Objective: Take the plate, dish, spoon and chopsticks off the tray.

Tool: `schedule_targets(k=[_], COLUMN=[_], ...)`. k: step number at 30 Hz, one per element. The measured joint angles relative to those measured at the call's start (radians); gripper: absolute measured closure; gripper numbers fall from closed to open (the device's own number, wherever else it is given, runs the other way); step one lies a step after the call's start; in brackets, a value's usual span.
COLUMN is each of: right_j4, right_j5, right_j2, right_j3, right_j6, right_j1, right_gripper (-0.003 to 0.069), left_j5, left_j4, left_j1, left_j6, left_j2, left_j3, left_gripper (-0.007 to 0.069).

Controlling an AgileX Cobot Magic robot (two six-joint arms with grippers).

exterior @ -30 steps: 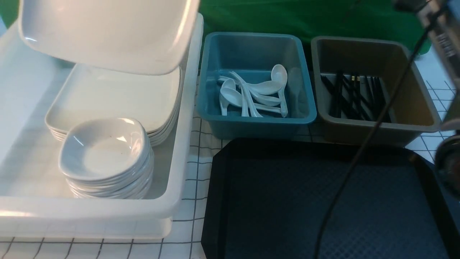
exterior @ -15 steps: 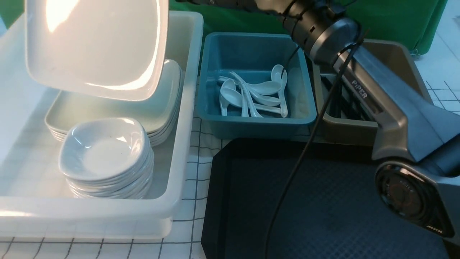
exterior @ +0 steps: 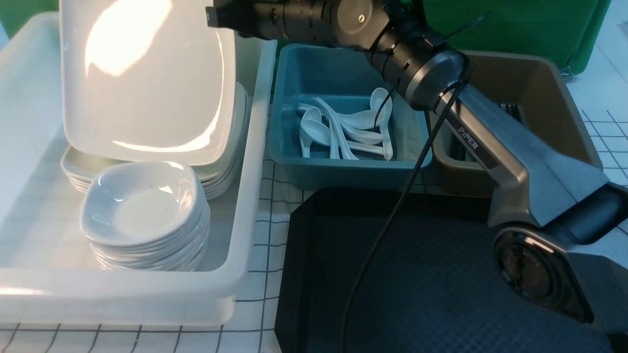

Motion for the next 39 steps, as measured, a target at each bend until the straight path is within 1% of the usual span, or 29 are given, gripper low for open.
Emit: schedule_targets(k=[4,6,7,8,9,10,12,23,27,31,36,37,38,39], right_j4=[-0.006,-0.006,-0.007,-0.009,-0.009,-0.009,-0.009,-0.024,-0.028,-0.033,-0.112,-0.126,-0.166,-0.199], right_j5=[0.001,-0.018,-0.021,-0.027,-0.027,-0.026,-0.026,-0.027,-0.005,0.091,0.39,0.416,0.511,0.578], right_j2=[0.001,0.0,0.0,0.0,0.0,0.0,0.0,-0.001,-0.001,-0.017,-0.127,-0.139,-0.191,-0.23], right_j3=[0.0,-0.002,-0.002,-0.002,-0.002,-0.002,-0.002,-0.009,-0.009,-0.009,-0.009,-0.009,-0.009,-0.009], right_j6=[0.001,0.003,0.003,0.003,0.003,0.003,0.003,0.005,0.006,0.006,0.014,0.015,0.022,0.031], right_j1=[0.0,0.0,0.0,0.0,0.0,0.0,0.0,-0.003,-0.003,-0.008,-0.032,-0.035,-0.046,-0.055], right_gripper=[0.0582,0.0521,0.0509,0.0452,0.0422,0.0398,0.0373,0.0374,0.0374,0.0403,0.0581,0.0595,0.0631,0.0643], left_j5=[0.0,0.0,0.0,0.0,0.0,0.0,0.0,0.0,0.0,0.0,0.011,0.014,0.025,0.027], left_j4=[0.0,-0.001,-0.001,-0.001,-0.001,-0.001,-0.003,-0.003,-0.003,-0.003,-0.004,-0.004,-0.006,-0.006], left_j1=[0.0,0.0,0.0,0.0,0.0,0.0,0.0,0.0,0.0,0.0,0.0,0.0,-0.001,-0.009], left_j6=[0.0,0.0,0.0,0.0,0.0,0.0,0.0,0.0,0.0,0.0,-0.007,-0.008,-0.01,-0.011], left_j2=[0.0,0.0,0.0,0.0,0.0,0.0,0.0,0.0,0.0,0.0,0.03,0.036,0.056,0.072], left_j3=[0.0,0.0,0.0,0.0,0.0,0.0,0.0,0.0,0.001,0.001,0.001,0.001,0.001,0.001], left_gripper=[0.0627,0.0627,0.0627,0.0627,0.0627,0.0627,0.0627,0.0627,0.0627,0.0627,0.0627,0.0627,0.0627,0.0627])
